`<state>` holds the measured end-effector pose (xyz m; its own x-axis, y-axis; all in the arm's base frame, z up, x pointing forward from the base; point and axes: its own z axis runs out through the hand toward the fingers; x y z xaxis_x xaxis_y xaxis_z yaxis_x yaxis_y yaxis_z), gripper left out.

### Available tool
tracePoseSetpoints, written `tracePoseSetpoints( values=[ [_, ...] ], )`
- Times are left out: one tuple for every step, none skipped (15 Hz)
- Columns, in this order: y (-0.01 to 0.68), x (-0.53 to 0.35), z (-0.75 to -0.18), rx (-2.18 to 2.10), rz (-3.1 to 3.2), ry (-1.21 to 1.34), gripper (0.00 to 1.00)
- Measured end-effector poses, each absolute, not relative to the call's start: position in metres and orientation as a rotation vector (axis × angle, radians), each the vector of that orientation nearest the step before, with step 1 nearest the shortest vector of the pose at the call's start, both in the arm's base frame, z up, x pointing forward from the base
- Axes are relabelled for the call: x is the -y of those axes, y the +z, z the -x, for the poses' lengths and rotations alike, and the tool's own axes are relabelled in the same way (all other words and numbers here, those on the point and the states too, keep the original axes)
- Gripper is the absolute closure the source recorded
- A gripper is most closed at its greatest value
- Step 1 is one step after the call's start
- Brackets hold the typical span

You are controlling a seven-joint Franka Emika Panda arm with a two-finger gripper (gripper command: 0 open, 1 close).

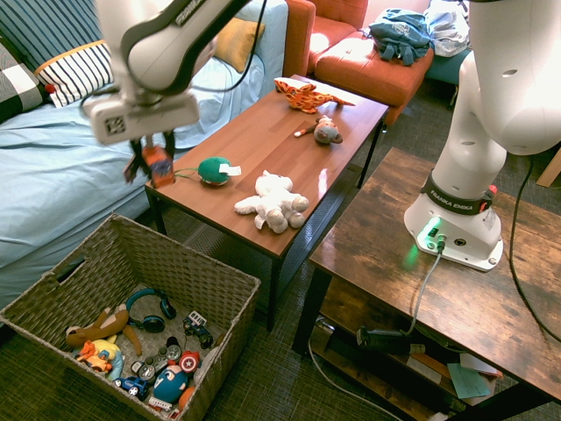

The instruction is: Put the toy car in the basket

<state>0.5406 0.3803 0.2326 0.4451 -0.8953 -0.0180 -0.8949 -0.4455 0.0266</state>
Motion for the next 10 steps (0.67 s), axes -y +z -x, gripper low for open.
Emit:
tracePoseSetpoints(
  values=[
    [0.204, -0.393, -0.543, 1.632, -2.624, -0.051, 0.0],
    [0.176, -0.394, -0.551, 1.634, -2.576, -0.073, 0.0],
    [0.157, -0.39, -0.564, 1.643, -2.543, -0.091, 0.0],
    [0.149, -0.39, -0.577, 1.657, -2.53, -0.106, 0.0],
    [0.15, -0.395, -0.589, 1.667, -2.531, -0.121, 0.0],
    [0.156, -0.402, -0.598, 1.673, -2.538, -0.131, 0.0],
    [0.161, -0.41, -0.605, 1.677, -2.547, -0.14, 0.0],
    [0.163, -0.416, -0.61, 1.683, -2.558, -0.146, 0.0],
    [0.163, -0.419, -0.612, 1.688, -2.563, -0.153, 0.0],
    [0.163, -0.418, -0.613, 1.692, -2.563, -0.16, 0.0]
  ],
)
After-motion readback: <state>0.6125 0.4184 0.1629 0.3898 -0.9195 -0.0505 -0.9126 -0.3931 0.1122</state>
